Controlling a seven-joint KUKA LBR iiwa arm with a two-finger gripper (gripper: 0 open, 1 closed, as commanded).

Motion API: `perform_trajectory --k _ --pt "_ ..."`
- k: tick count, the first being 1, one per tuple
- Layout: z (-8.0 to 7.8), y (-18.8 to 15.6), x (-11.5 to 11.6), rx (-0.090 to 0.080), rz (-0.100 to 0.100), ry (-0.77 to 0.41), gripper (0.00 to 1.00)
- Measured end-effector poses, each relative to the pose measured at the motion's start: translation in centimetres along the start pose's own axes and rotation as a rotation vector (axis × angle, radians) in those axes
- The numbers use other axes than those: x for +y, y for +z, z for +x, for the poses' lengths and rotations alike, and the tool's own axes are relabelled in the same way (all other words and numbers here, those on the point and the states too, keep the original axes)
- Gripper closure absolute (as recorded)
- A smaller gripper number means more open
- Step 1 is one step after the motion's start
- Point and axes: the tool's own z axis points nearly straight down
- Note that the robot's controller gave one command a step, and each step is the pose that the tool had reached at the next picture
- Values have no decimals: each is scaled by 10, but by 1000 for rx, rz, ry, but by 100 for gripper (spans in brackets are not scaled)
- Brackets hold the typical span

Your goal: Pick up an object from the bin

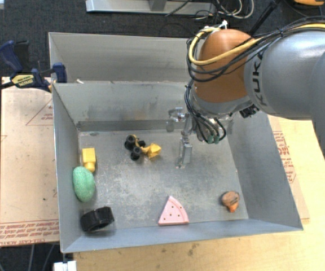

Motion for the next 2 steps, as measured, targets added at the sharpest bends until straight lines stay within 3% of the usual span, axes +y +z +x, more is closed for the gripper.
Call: perform_trajectory --k 1,2 --pt "-2 -5 0 -7 0 1 0" --pt "-13 10 10 -13 0 63 0"
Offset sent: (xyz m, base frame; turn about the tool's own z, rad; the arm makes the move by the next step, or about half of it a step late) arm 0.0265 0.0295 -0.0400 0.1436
